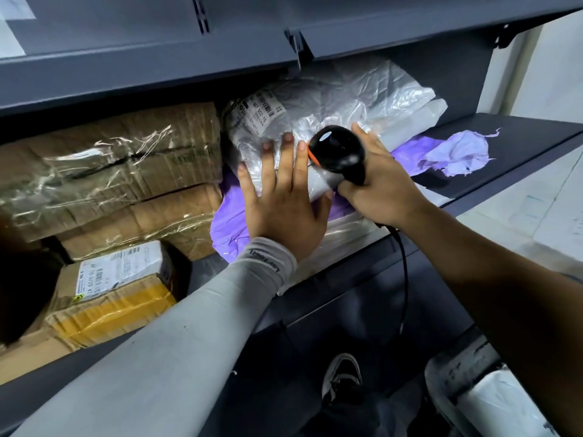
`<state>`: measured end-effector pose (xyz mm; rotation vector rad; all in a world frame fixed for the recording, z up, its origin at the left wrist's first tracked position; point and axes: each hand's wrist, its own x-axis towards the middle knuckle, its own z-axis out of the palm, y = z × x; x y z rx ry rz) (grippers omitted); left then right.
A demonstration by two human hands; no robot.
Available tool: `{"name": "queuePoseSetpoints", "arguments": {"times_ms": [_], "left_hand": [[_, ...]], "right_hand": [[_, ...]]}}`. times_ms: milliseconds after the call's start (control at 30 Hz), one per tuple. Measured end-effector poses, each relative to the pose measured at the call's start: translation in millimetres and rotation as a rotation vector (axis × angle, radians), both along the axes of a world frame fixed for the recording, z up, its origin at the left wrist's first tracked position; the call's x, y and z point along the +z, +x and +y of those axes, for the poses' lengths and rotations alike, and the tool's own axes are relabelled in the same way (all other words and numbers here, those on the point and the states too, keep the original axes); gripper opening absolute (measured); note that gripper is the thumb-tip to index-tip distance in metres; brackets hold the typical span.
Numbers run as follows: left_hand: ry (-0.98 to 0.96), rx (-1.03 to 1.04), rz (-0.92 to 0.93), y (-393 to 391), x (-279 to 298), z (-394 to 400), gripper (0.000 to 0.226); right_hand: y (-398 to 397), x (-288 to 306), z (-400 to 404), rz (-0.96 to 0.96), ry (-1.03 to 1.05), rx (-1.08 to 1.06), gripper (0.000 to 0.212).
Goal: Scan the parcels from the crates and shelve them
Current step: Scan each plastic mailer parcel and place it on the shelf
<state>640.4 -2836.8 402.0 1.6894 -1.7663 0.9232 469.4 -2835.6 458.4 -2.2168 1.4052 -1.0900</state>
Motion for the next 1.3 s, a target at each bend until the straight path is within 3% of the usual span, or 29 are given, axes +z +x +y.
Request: {"name": "queuePoseSetpoints", "arguments": {"times_ms": [200, 333, 400, 600, 800, 900, 1000, 1100, 1167, 1300], "left_hand": [[0.062, 0.018, 0.013, -3, 15, 18, 0.092], [0.054, -0.036, 0.025, -7, 22, 45, 0.087], [0.042, -0.089, 0.024, -16, 21, 63, 0.082], [0.104, -0.285, 0.063, -54, -1, 121, 0.075], [0.284, -0.475, 0.094, -110, -29, 171, 0.074], [0.329, -0.583, 0.064, -140, -45, 190, 0.073], [0.377, -0.716, 0.061, -169, -60, 204, 0.070], [0.525, -0.783, 0.046, -197, -70, 212, 0.073], [0.691, -0.779, 0.013, -213, -75, 213, 0.077], [1.077, -0.651, -0.061, -247, -92, 201, 0.074]], "right_hand": [[-1, -1, 28, -0.243, -0.019, -0.003, 0.077], [-10, 10, 60, -0.297, 0.022, -0.108, 0.048], [-15, 13, 80, -0.316, 0.063, -0.150, 0.035], [-39, 20, 149, -0.408, 0.090, -0.215, 0.030], [-90, 14, 214, -0.464, 0.125, -0.341, 0.012], [-125, 3, 241, -0.490, 0.181, -0.475, 0.022], [-161, -12, 268, -0.517, 0.228, -0.599, 0.016], [-197, -34, 290, -0.556, 0.302, -0.708, 0.011], [-220, -53, 298, -0.607, 0.357, -0.780, 0.020], [-256, -91, 309, -0.759, 0.470, -0.928, 0.014]]}}
